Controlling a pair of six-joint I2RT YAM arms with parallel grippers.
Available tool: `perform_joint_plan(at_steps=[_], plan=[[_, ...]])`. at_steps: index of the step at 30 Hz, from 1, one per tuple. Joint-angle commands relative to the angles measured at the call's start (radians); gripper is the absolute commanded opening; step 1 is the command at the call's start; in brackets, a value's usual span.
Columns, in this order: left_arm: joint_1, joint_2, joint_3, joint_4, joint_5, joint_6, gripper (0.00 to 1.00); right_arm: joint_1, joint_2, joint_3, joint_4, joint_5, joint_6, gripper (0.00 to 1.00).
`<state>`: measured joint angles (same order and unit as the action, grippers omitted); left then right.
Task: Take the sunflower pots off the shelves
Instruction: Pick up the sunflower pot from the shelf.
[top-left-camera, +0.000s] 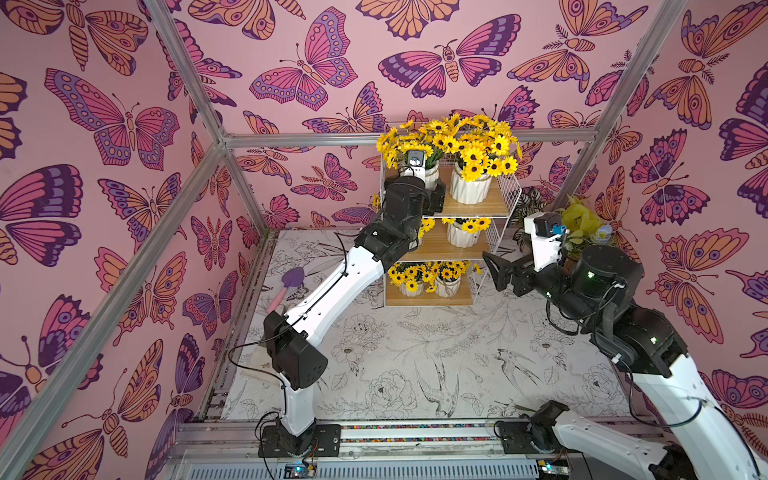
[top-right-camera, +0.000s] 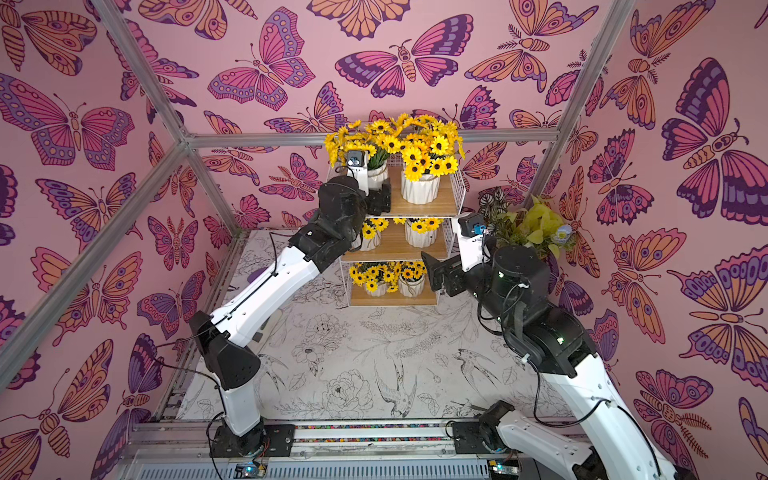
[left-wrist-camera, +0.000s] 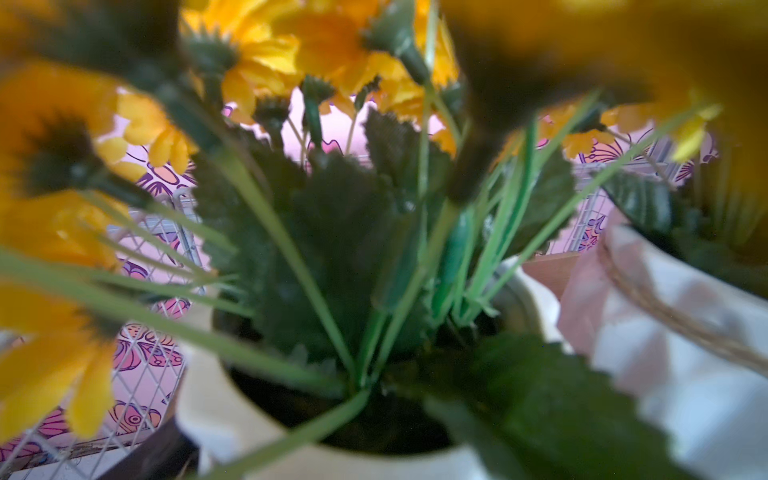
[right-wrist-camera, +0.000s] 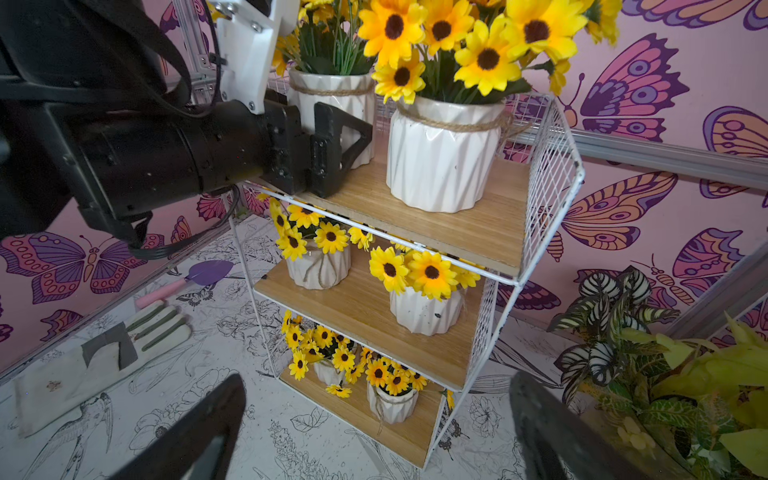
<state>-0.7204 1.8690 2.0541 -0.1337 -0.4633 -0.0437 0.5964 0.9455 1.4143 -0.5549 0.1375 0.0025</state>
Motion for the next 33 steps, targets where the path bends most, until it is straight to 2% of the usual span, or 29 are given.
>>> perform_joint_plan(at_steps=[1, 19, 28, 33], plan=[[0.001, -0.076, -0.023, 0.039, 0.02, 0.014, 0.63, 0.006, -0.007, -0.003, 0.032, 0.012, 0.007, 0.99], [0.001, -0.276, -0.16, 0.115, 0.04, 0.046, 0.62, 0.006, 0.036, 0.003, 0.071, 0.012, 0.003, 0.99], [0.003, -0.345, -0.205, 0.164, -0.008, 0.086, 0.62, 0.006, 0.059, 0.004, 0.09, 0.006, 0.003, 0.99], [0.01, -0.411, -0.277, 0.229, -0.064, 0.135, 0.63, 0.006, 0.07, 0.004, 0.103, 0.0, 0.001, 0.99]])
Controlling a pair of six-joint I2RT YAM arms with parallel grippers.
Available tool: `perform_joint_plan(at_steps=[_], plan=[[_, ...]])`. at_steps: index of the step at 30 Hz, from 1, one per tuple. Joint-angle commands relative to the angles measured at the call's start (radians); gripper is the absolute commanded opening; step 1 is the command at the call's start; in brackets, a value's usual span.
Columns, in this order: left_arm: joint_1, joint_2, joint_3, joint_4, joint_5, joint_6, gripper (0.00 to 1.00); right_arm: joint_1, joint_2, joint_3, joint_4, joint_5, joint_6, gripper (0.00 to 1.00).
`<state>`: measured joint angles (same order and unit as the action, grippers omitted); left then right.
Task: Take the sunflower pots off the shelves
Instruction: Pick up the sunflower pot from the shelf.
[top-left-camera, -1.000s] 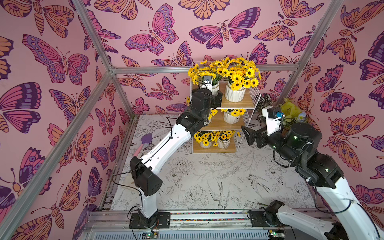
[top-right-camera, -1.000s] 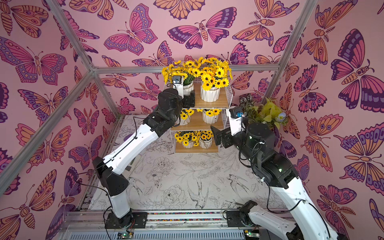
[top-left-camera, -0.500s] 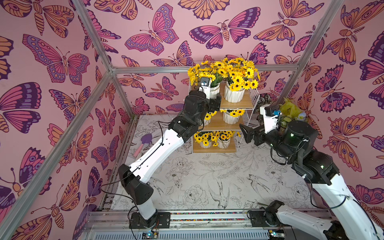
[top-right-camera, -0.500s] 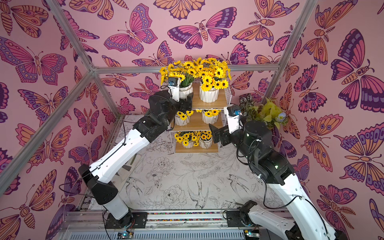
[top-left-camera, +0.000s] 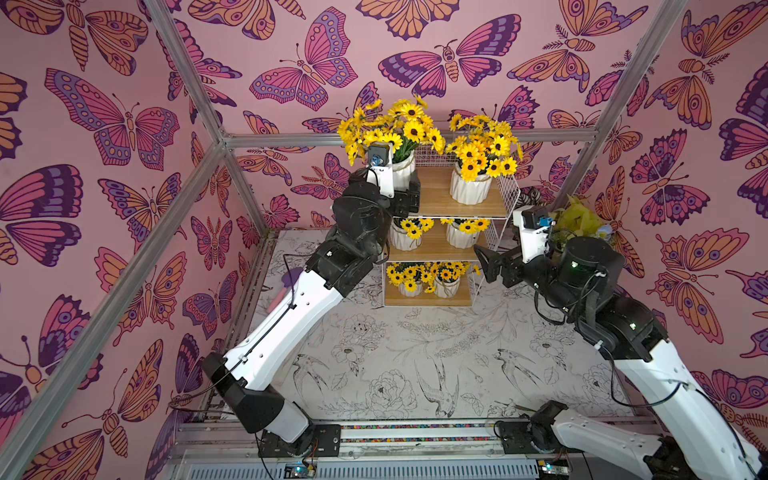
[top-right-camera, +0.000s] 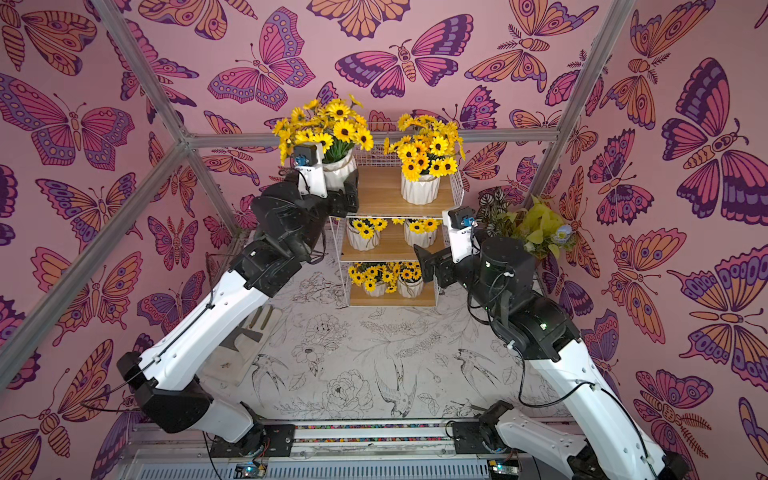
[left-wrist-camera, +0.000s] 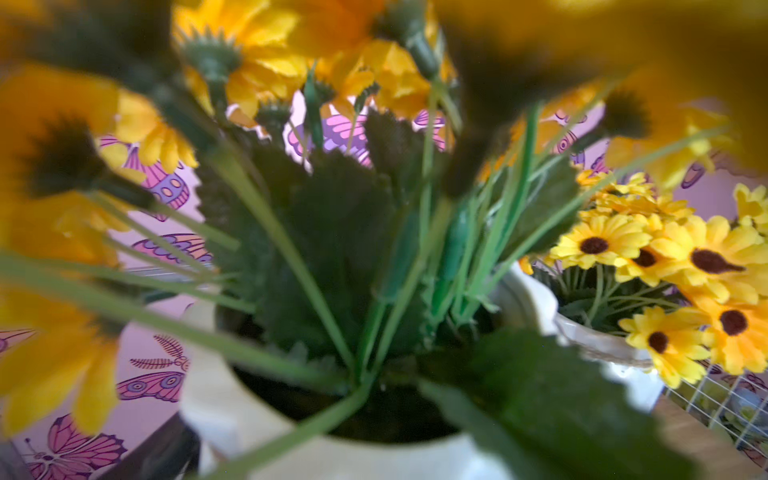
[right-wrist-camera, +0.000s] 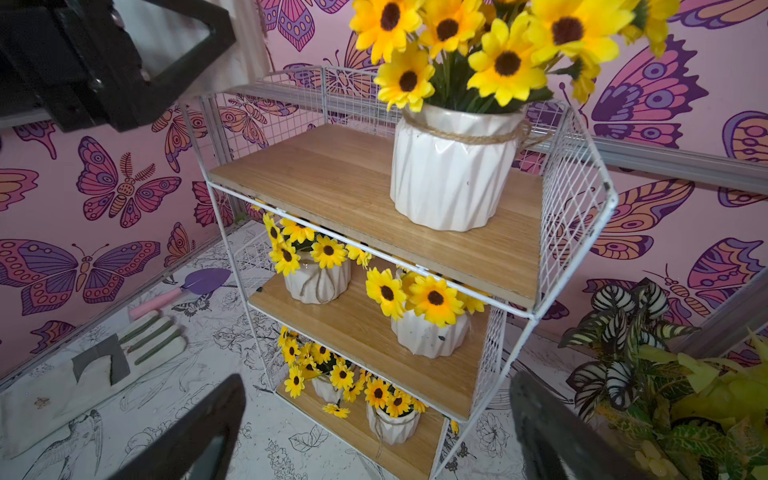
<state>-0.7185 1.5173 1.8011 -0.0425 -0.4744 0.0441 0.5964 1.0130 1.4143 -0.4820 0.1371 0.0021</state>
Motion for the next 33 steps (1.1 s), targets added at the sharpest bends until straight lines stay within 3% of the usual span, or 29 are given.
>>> perform_joint_plan(at_steps=[1, 11, 18, 24, 28, 33], plan=[[0.012, -0.076, -0.039, 0.142, -0.059, 0.052, 0.63, 0.006, 0.006, 0.006, 0.032, -0.004, 0.001, 0.99], [0.061, -0.253, -0.28, 0.212, -0.149, 0.086, 0.63, 0.005, 0.027, -0.006, 0.058, -0.061, 0.027, 0.99], [0.157, -0.373, -0.474, 0.206, -0.167, 0.009, 0.62, 0.005, 0.038, -0.013, 0.067, -0.107, 0.047, 0.99], [0.223, -0.398, -0.644, 0.242, -0.174, -0.053, 0.62, 0.008, 0.022, -0.029, 0.075, -0.139, 0.058, 0.99], [0.249, -0.398, -0.814, 0.426, -0.159, -0.037, 0.62, 0.016, 0.018, -0.035, 0.064, -0.152, 0.057, 0.99], [0.296, -0.355, -0.931, 0.516, -0.123, -0.068, 0.61, 0.023, -0.001, -0.064, 0.076, -0.152, 0.068, 0.99]])
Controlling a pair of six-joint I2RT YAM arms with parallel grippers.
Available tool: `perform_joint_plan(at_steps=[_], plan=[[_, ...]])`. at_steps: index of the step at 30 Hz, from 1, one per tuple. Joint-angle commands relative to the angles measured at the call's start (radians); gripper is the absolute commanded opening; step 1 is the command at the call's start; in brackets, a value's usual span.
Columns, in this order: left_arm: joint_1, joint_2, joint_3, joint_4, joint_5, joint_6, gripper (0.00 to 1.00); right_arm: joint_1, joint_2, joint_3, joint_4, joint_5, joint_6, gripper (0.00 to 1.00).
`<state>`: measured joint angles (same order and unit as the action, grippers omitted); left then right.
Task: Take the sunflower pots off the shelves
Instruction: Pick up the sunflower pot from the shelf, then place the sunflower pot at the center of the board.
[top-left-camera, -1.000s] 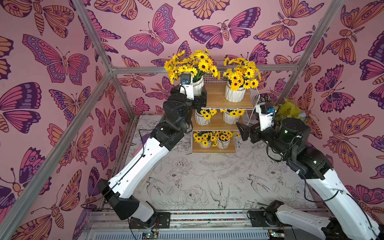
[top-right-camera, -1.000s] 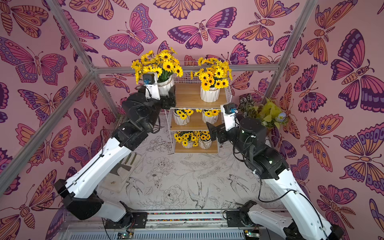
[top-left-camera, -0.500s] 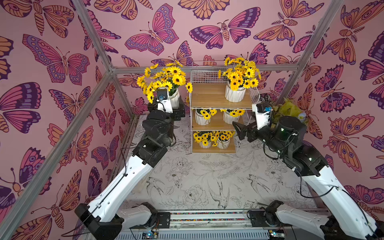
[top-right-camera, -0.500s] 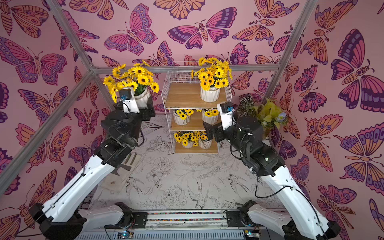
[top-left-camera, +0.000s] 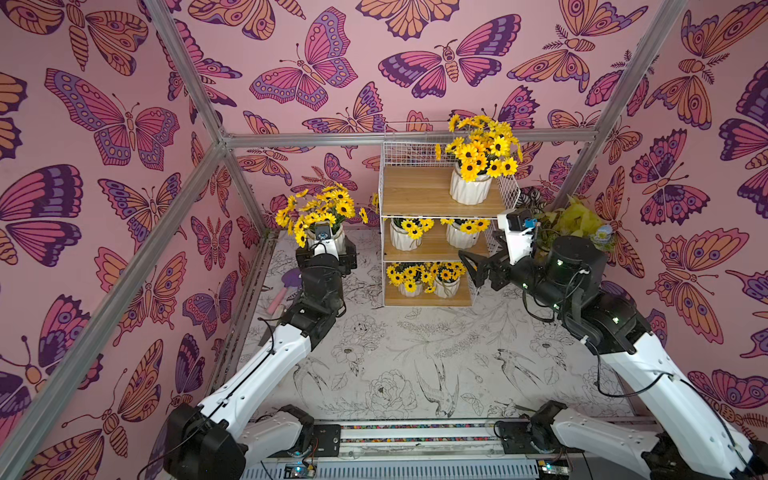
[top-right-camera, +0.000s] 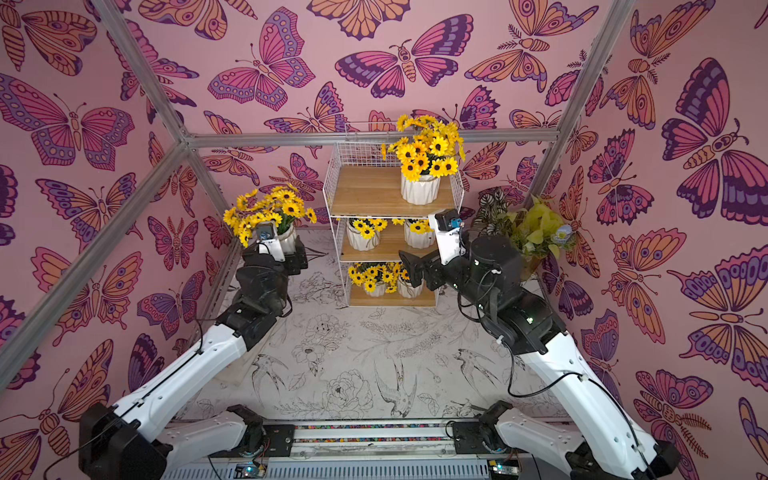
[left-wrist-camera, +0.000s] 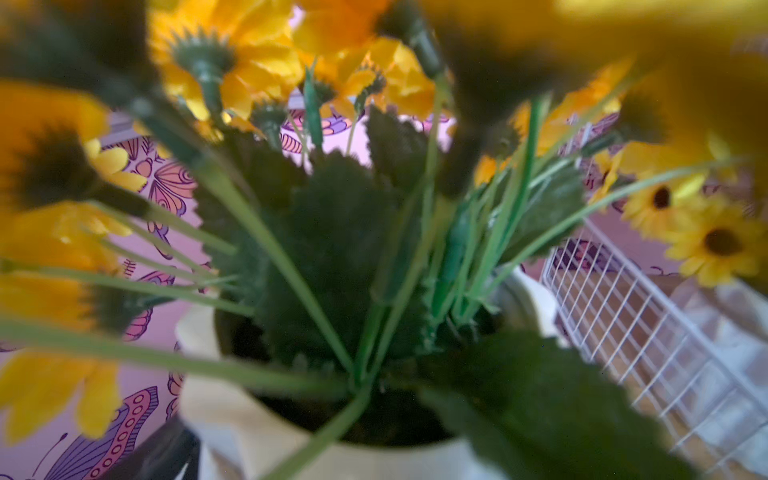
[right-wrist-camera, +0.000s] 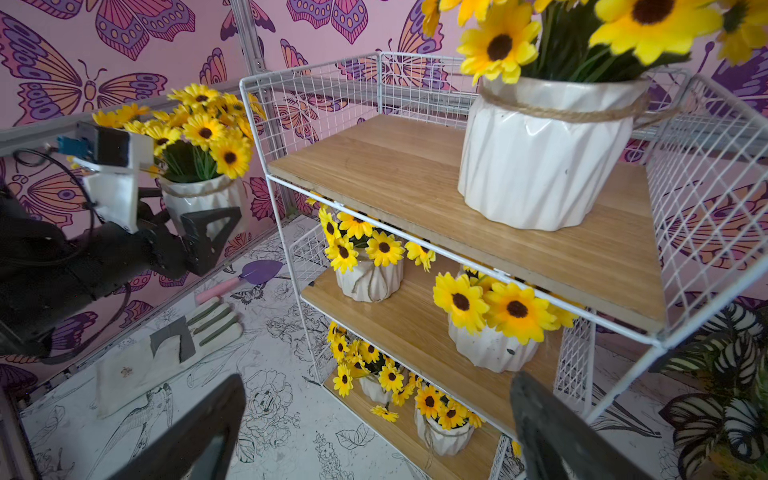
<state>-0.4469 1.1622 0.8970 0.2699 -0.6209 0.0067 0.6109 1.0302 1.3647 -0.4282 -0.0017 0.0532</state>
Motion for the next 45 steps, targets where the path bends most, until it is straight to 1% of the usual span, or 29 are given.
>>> perform_joint_plan(at_steps=[1, 7, 13, 14, 19, 23, 26, 29, 33, 35, 38, 41, 45], plan=[[0.031, 0.01, -0.052, 0.233, 0.032, -0.034, 0.61, 0.009, -0.023, -0.022, 0.027, -0.013, 0.02, 0.99], [0.051, 0.057, -0.151, 0.321, 0.058, -0.075, 0.61, 0.013, -0.031, -0.053, 0.042, -0.018, 0.028, 0.99], [0.056, 0.1, -0.204, 0.364, 0.074, -0.119, 0.61, 0.021, -0.042, -0.087, 0.069, -0.024, 0.036, 0.99], [0.056, 0.141, -0.212, 0.37, 0.074, -0.125, 0.61, 0.022, -0.042, -0.09, 0.069, -0.027, 0.038, 0.99], [0.051, 0.151, -0.284, 0.377, 0.069, -0.204, 0.6, 0.029, -0.048, -0.113, 0.069, -0.025, 0.033, 0.99], [0.025, 0.152, -0.327, 0.374, 0.044, -0.207, 0.6, 0.033, -0.054, -0.131, 0.082, -0.022, 0.036, 0.99], [0.016, 0.161, -0.348, 0.336, 0.029, -0.245, 0.61, 0.038, -0.053, -0.149, 0.098, -0.023, 0.041, 0.99], [0.006, 0.175, -0.38, 0.334, 0.017, -0.288, 0.61, 0.043, -0.05, -0.158, 0.103, -0.024, 0.048, 0.99], [-0.03, 0.199, -0.401, 0.336, -0.017, -0.298, 0.61, 0.053, -0.053, -0.172, 0.115, -0.023, 0.053, 0.99], [-0.046, 0.214, -0.408, 0.353, -0.03, -0.295, 0.61, 0.058, -0.052, -0.178, 0.122, -0.023, 0.054, 0.99], [-0.057, 0.249, -0.43, 0.435, -0.034, -0.3, 0.61, 0.062, -0.05, -0.18, 0.12, -0.021, 0.055, 0.99], [-0.07, 0.283, -0.428, 0.425, -0.046, -0.32, 0.61, 0.066, -0.051, -0.189, 0.126, -0.02, 0.053, 0.99], [-0.088, 0.318, -0.454, 0.455, -0.072, -0.342, 0.62, 0.069, -0.055, -0.198, 0.125, -0.013, 0.053, 0.99]])
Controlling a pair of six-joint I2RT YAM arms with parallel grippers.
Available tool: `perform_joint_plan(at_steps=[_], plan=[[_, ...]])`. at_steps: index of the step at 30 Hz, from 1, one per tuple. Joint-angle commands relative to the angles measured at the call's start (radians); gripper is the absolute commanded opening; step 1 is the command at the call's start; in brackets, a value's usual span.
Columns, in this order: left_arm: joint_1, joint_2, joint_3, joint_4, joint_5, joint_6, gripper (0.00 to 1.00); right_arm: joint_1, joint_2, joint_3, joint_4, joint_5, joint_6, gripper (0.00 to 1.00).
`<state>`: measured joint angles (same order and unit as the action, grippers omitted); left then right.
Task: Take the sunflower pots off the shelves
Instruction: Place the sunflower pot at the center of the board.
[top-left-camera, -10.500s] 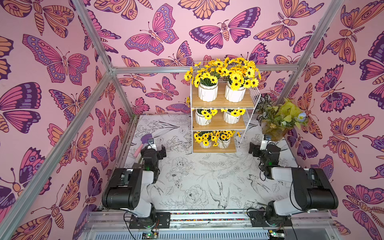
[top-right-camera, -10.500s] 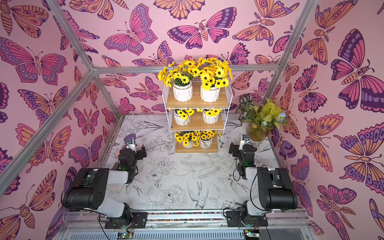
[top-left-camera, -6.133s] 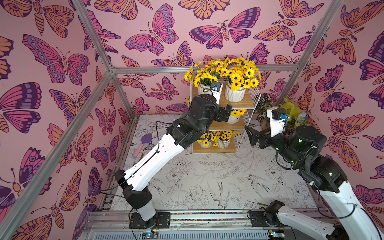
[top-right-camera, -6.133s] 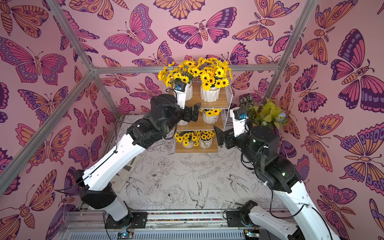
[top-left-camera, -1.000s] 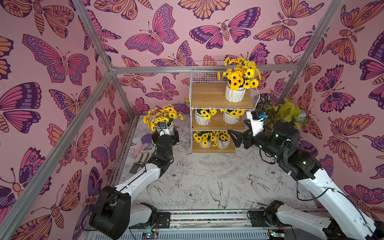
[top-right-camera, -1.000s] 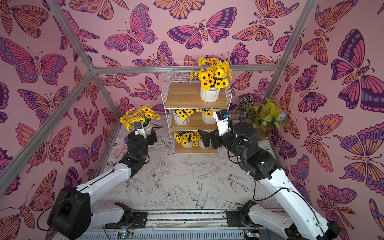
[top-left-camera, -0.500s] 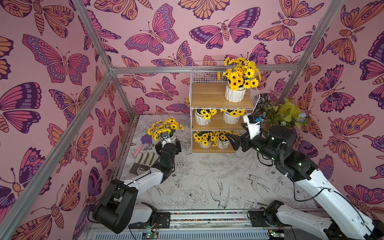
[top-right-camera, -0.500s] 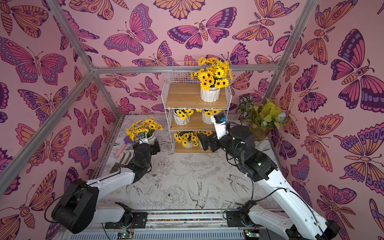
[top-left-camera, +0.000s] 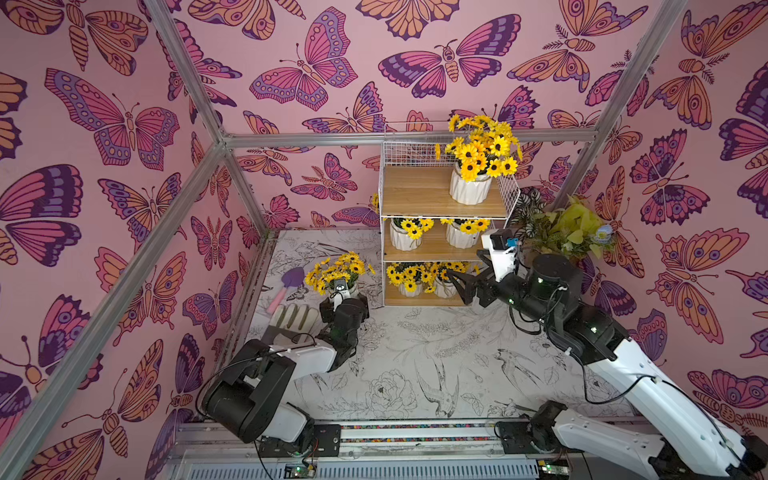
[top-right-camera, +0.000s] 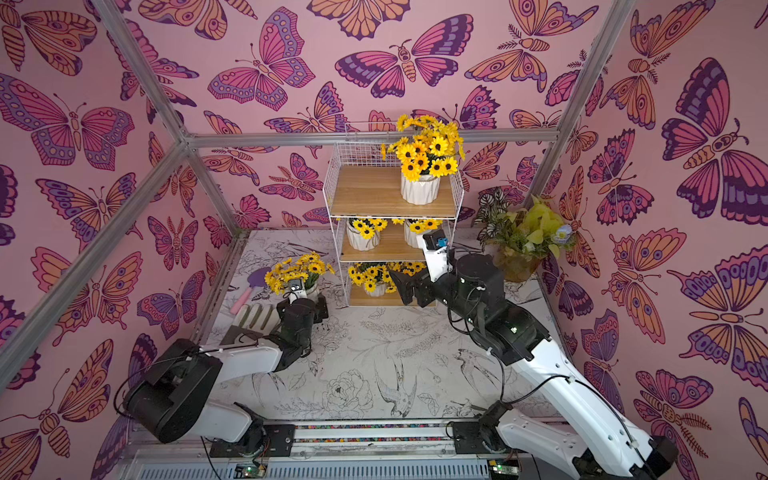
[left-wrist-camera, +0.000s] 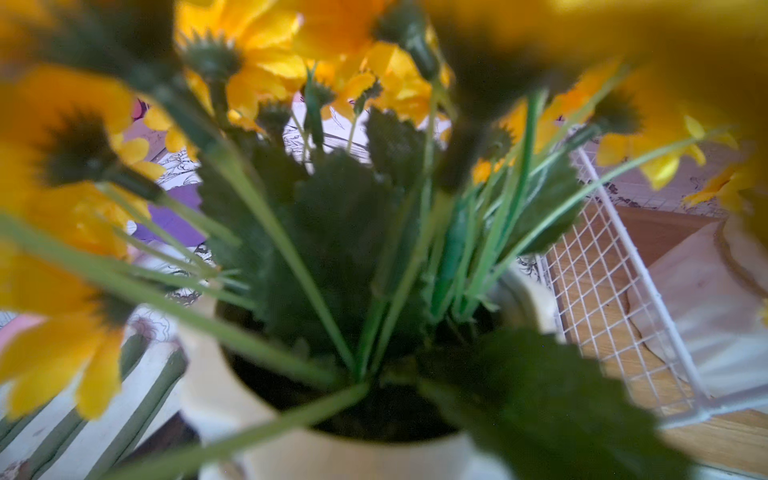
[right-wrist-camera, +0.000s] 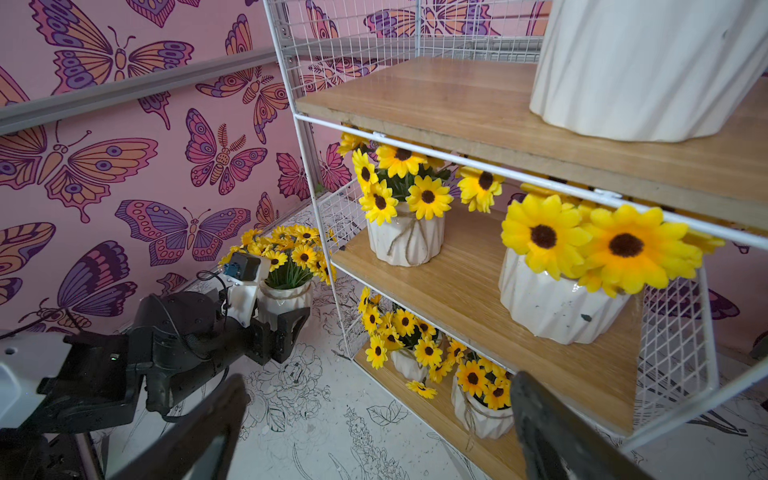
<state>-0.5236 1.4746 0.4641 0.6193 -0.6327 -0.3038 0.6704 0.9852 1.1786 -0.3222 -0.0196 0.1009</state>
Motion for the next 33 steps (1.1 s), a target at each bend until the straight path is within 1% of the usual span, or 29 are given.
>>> perform_joint_plan(at_steps=[1, 5, 7, 9, 11, 12, 13, 14, 18, 20, 24, 26, 29, 31, 33], plan=[[-0.013, 0.012, -0.025, 0.125, -0.063, -0.034, 0.62, 0.009, -0.011, -0.013, 0.018, 0.006, 0.005, 0.99], [-0.026, 0.039, -0.035, 0.134, -0.076, -0.036, 0.62, 0.011, -0.011, -0.021, 0.018, 0.01, 0.006, 0.99], [-0.034, 0.055, -0.058, 0.17, -0.084, -0.04, 0.62, 0.012, -0.01, -0.027, 0.018, 0.011, 0.007, 0.99], [-0.046, 0.078, -0.095, 0.263, -0.083, -0.026, 0.62, 0.014, -0.009, -0.029, 0.012, 0.022, 0.006, 0.99], [-0.063, 0.106, -0.124, 0.363, -0.076, 0.013, 0.62, 0.014, -0.011, -0.031, 0.008, 0.041, 0.01, 0.99], [-0.072, 0.118, -0.125, 0.411, -0.062, 0.038, 0.62, 0.014, -0.011, -0.029, 0.003, 0.048, 0.008, 0.99], [-0.083, 0.131, -0.17, 0.46, -0.051, 0.063, 0.62, 0.015, -0.01, -0.024, -0.005, 0.057, 0.007, 0.99], [-0.092, 0.141, -0.183, 0.493, -0.038, 0.072, 0.62, 0.015, -0.008, -0.02, -0.016, 0.071, 0.005, 0.99], [-0.118, 0.139, -0.232, 0.524, 0.024, 0.029, 0.6, 0.014, -0.008, -0.01, -0.048, 0.116, 0.0, 0.99], [-0.14, 0.142, -0.255, 0.548, 0.067, 0.036, 0.6, 0.014, -0.01, -0.008, -0.067, 0.134, -0.001, 0.99], [-0.182, 0.163, -0.299, 0.659, 0.123, 0.069, 0.61, 0.014, -0.024, -0.012, -0.095, 0.168, 0.003, 0.99], [-0.195, 0.163, -0.304, 0.669, 0.155, 0.064, 0.61, 0.014, -0.034, -0.02, -0.1, 0.178, 0.008, 0.99], [-0.21, 0.171, -0.31, 0.675, 0.159, 0.042, 0.61, 0.015, -0.041, -0.026, -0.109, 0.189, 0.015, 0.99], [-0.216, 0.184, -0.311, 0.692, 0.209, 0.059, 0.61, 0.014, -0.045, -0.028, -0.113, 0.205, 0.02, 0.99], [-0.242, 0.206, -0.304, 0.715, 0.253, 0.105, 0.61, 0.014, -0.053, -0.031, -0.116, 0.232, 0.022, 0.99]])
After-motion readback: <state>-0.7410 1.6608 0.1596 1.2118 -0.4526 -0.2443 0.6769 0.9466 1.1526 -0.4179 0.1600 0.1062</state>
